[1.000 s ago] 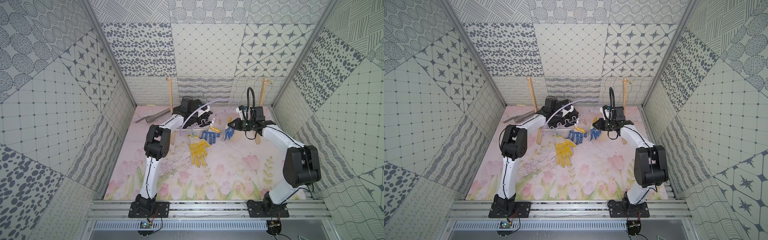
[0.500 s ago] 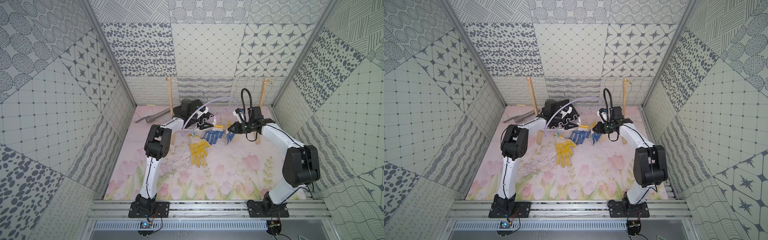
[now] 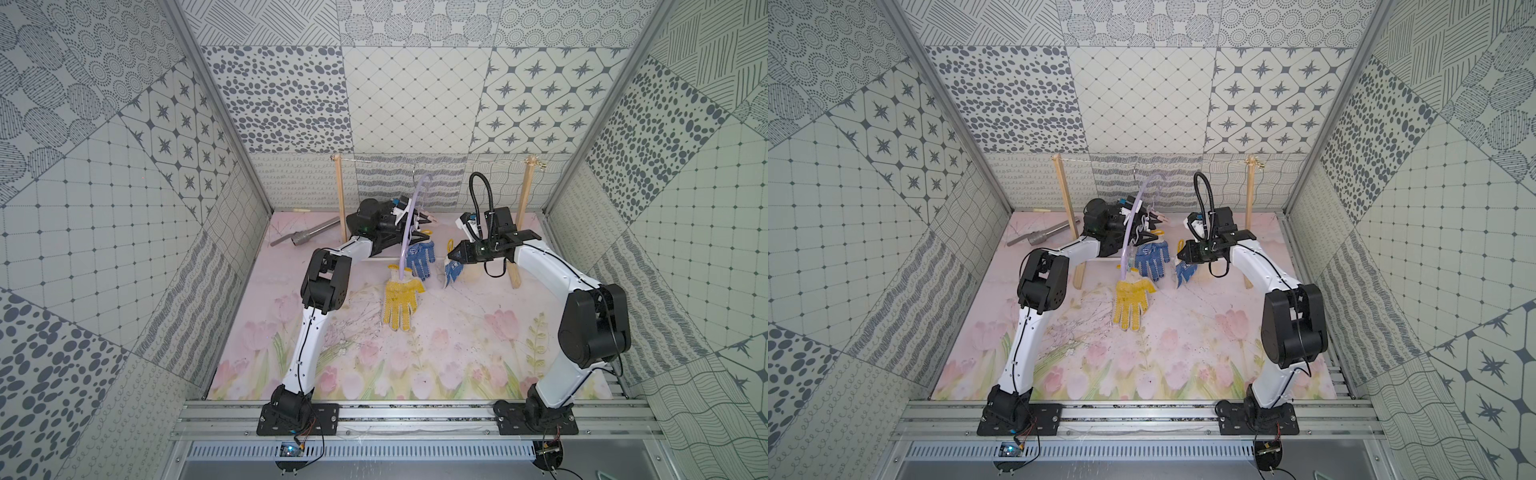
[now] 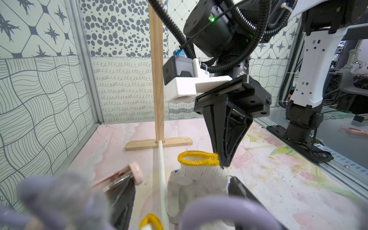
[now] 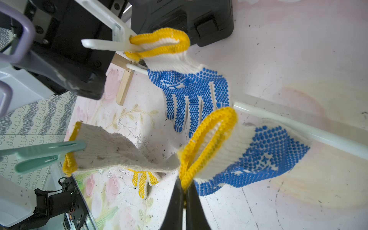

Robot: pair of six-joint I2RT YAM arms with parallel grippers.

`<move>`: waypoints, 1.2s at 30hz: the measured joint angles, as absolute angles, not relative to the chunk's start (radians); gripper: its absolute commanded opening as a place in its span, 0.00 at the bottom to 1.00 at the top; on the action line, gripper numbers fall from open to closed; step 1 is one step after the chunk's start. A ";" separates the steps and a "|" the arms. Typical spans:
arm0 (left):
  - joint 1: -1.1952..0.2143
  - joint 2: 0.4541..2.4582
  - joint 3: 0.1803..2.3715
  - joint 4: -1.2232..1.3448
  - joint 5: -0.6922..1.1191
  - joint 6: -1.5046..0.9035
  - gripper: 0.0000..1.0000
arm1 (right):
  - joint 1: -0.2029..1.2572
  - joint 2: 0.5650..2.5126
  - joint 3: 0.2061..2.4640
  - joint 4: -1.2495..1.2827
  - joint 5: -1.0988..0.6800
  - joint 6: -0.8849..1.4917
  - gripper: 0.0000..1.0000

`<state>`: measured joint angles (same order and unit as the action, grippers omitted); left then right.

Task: Clip the gloves onto a hanger to dry
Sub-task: Adjust the hanger on the clothesline.

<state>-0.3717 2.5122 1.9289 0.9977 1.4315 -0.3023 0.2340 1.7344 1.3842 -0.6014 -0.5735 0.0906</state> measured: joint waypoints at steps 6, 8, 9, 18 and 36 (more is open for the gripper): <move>-0.372 2.442 1.846 0.962 1.423 -0.272 0.74 | 0.234 1.734 1.367 -0.593 -0.575 0.097 0.00; -0.372 2.407 1.816 0.913 1.413 -0.223 0.74 | 0.235 1.734 1.367 -0.591 -0.575 0.097 0.00; -0.372 2.387 1.801 0.879 1.402 -0.190 0.75 | 0.235 1.734 1.367 -0.588 -0.577 0.098 0.00; -0.384 2.286 1.736 0.572 1.257 0.123 0.79 | 0.235 1.734 1.359 -0.549 -0.591 0.124 0.00; -0.374 2.212 1.634 0.307 1.075 0.410 0.89 | 0.236 1.734 1.332 -0.496 -0.606 0.162 0.00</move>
